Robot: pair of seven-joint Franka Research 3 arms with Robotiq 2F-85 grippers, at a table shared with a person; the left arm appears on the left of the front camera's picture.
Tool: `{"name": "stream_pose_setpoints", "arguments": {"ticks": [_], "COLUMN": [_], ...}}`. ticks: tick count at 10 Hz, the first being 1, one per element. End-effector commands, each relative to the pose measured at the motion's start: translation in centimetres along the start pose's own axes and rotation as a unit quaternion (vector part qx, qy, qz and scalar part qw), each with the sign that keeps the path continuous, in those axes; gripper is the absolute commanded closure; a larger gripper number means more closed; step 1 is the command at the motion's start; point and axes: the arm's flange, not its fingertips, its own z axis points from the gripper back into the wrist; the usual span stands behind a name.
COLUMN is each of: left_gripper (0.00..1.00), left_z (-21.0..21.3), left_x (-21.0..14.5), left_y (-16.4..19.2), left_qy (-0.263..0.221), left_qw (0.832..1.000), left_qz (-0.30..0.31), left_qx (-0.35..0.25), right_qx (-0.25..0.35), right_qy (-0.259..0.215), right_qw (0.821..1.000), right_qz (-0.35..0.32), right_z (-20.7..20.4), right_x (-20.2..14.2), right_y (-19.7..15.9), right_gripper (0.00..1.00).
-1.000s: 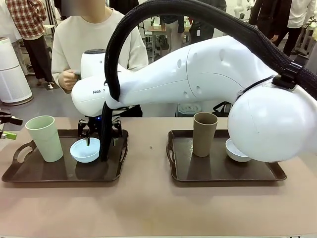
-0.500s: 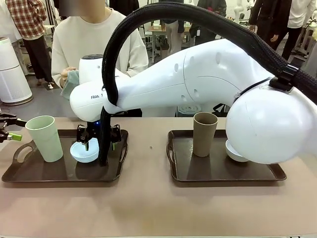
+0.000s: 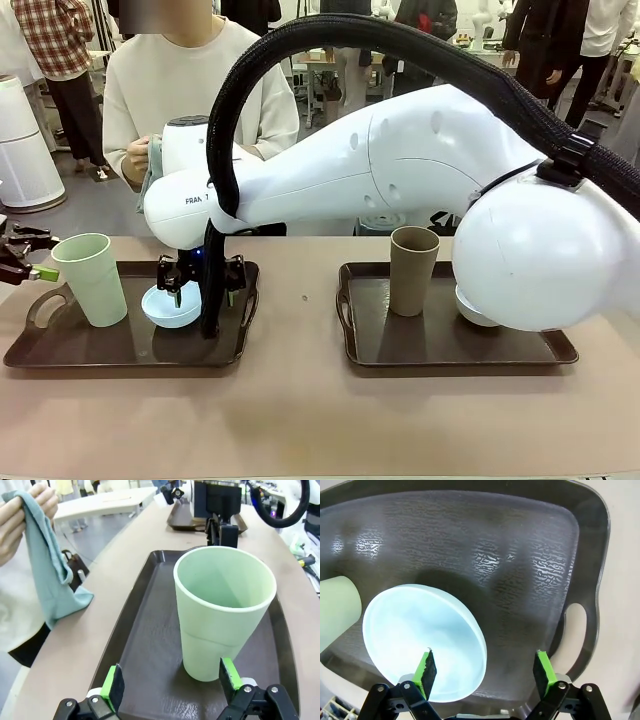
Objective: Set up a tray with a mat and arrange the tableware.
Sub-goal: Pick up the Picnic Bowl and Reusable plastic cup from the Handle tray in front of the human's position and hold them in the air.
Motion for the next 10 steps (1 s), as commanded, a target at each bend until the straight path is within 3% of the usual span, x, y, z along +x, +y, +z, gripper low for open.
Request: {"name": "stream_pose_setpoints", "arguments": {"ticks": [1,10], "left_gripper": [0.0,0.0], "left_z": [-0.7,-4.1], "left_x": [-0.1,0.3], "left_y": [0.0,-1.0], "left_qy": [-0.015,-0.004], "left_qw": [1.0,0.999], "left_qz": [-0.007,-0.008], "left_qx": [0.01,-0.051], "right_qx": [0.017,0.026], "right_qy": [0.004,0.01], "right_qw": [1.0,1.0], "right_qz": [0.004,0.009], "right_z": [-0.2,-0.5], "right_x": [0.2,0.3], "right_y": [-0.1,-0.7], "right_gripper": [0.0,0.0]}}
